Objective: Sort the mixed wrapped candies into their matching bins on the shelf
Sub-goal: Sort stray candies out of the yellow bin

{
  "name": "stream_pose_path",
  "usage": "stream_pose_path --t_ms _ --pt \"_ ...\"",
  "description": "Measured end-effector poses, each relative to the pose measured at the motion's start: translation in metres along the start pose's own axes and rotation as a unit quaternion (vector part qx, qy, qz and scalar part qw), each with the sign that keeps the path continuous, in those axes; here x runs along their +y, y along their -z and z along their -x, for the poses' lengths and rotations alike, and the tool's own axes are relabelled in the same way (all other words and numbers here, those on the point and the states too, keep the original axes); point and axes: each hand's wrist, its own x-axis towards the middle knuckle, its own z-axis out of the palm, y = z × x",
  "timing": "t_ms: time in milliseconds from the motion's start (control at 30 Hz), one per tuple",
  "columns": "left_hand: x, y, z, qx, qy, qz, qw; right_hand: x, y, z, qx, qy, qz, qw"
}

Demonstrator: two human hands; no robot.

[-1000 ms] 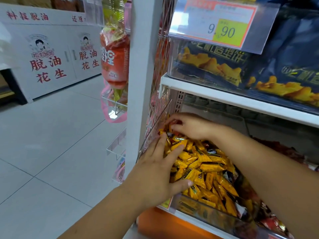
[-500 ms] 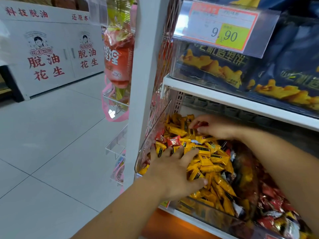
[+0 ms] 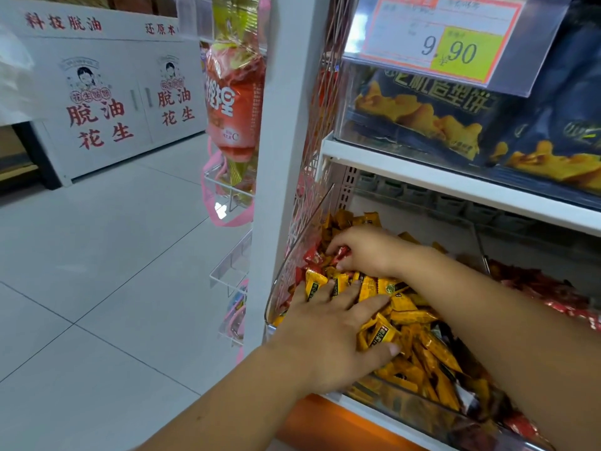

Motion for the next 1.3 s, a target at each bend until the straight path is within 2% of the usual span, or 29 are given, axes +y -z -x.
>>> stream_pose_path --t_ms 67,133,233,300,433,600,833,933,1033,1133,1200,1300 --pt "0.000 0.000 0.001 -0.004 0.003 -0.003 1.000 0.002 0.007 0.001 0.027 -0.001 -0.086 0.996" --pt "0.000 0.001 0.002 -0.005 0.004 -0.004 1.000 -0.002 0.010 0.000 0.017 0.002 -0.131 0.991" --pt "0.001 0.002 0.004 -0.004 0.000 -0.009 1.000 -0.016 0.003 -0.008 -0.052 0.004 -0.084 0.995" --pt "0.001 0.002 0.005 -0.002 -0.003 -0.014 1.000 -0.023 -0.003 -0.015 -0.064 0.008 -0.049 0.997" --pt "0.000 0.000 0.009 0.012 -0.007 -0.021 1.000 -0.017 -0.005 -0.014 -0.015 0.024 -0.064 0.998" --pt "0.001 -0.001 0.008 0.012 -0.002 -0.017 1.000 0.008 -0.001 0.002 0.056 0.009 -0.160 0.985" --pt "0.002 -0.001 0.008 0.024 -0.010 -0.026 0.999 0.022 0.008 0.033 0.086 0.001 -0.212 0.974" --pt "0.004 -0.001 0.012 0.020 -0.008 -0.026 0.999 0.011 0.012 0.031 0.054 0.005 -0.160 0.986" --pt "0.003 -0.002 0.018 0.028 -0.009 -0.025 0.999 -0.006 0.003 0.012 -0.018 -0.042 -0.061 0.997" --pt "0.001 -0.002 0.020 0.034 -0.015 -0.020 0.999 -0.018 -0.011 -0.007 -0.037 -0.058 -0.004 0.998" --pt "0.000 -0.002 0.020 0.035 -0.019 -0.018 0.999 -0.020 -0.010 -0.009 -0.023 -0.044 -0.012 0.999" --pt "0.000 -0.001 0.018 0.025 -0.018 -0.015 0.999 -0.011 0.005 0.014 0.058 -0.047 -0.112 0.991"
